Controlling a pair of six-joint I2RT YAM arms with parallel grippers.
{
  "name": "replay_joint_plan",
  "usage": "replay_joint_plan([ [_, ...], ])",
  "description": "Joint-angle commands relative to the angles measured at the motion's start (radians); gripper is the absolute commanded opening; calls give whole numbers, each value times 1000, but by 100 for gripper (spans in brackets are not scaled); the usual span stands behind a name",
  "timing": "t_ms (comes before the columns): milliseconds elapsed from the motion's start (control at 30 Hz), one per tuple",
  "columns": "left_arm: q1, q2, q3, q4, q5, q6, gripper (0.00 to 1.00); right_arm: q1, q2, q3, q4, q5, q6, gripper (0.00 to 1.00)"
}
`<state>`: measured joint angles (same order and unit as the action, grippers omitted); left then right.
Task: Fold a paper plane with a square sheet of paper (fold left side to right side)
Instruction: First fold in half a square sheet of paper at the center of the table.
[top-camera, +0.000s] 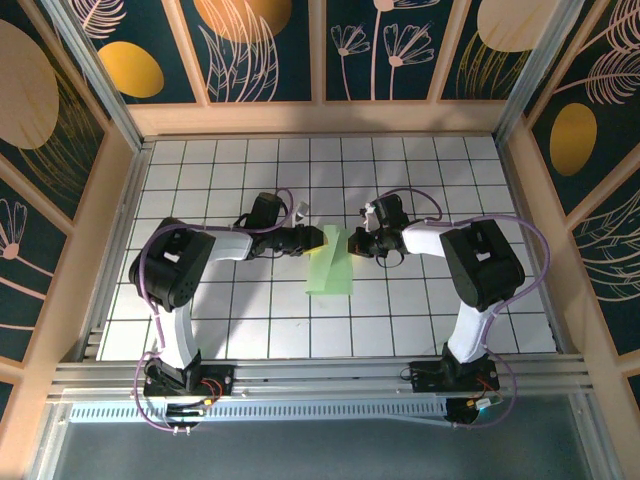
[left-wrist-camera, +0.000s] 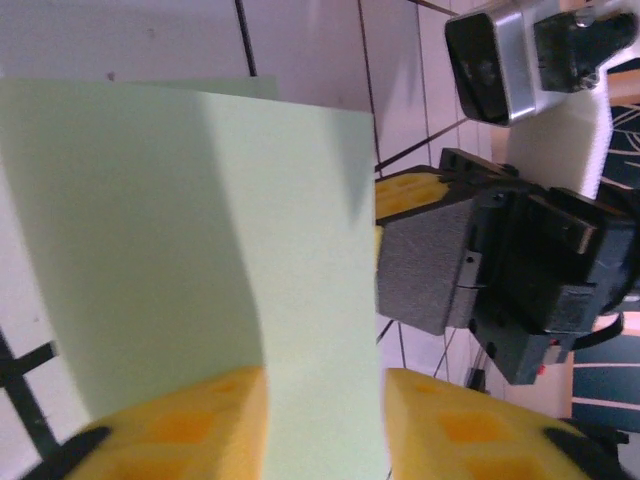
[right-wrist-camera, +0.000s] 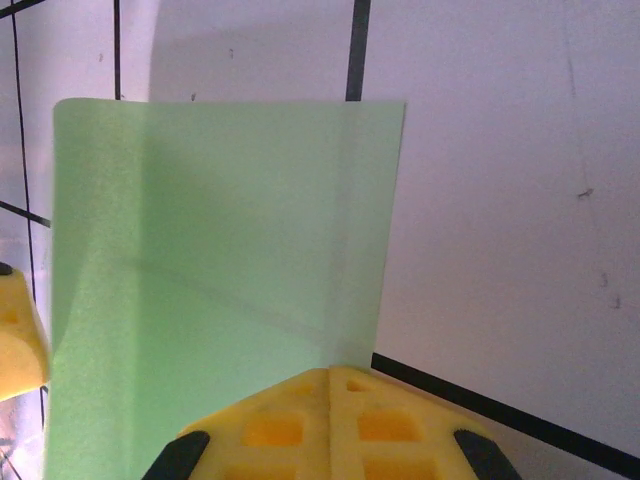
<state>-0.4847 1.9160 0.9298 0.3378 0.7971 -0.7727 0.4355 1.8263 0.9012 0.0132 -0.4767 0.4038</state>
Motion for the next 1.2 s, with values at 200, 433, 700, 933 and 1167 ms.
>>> replay_joint_plan([
  [200, -5, 18, 18, -9, -41, -11, 4, 3, -74, -26, 40, -28, 44, 3],
  [433, -5, 13, 10, 12, -51, -33, 0, -36, -189, -100, 102, -112, 96, 26],
  [700, -5, 5, -12, 63, -42, -63, 0, -8, -203, -186, 284, -263, 244, 59],
  [933, -4, 2, -18, 64, -32, -56, 0, 40, -127, -160, 374, -280, 308, 56],
  [1167, -6, -10, -21, 66, -22, -58, 0, 57, -95, -136, 370, -271, 317, 31],
])
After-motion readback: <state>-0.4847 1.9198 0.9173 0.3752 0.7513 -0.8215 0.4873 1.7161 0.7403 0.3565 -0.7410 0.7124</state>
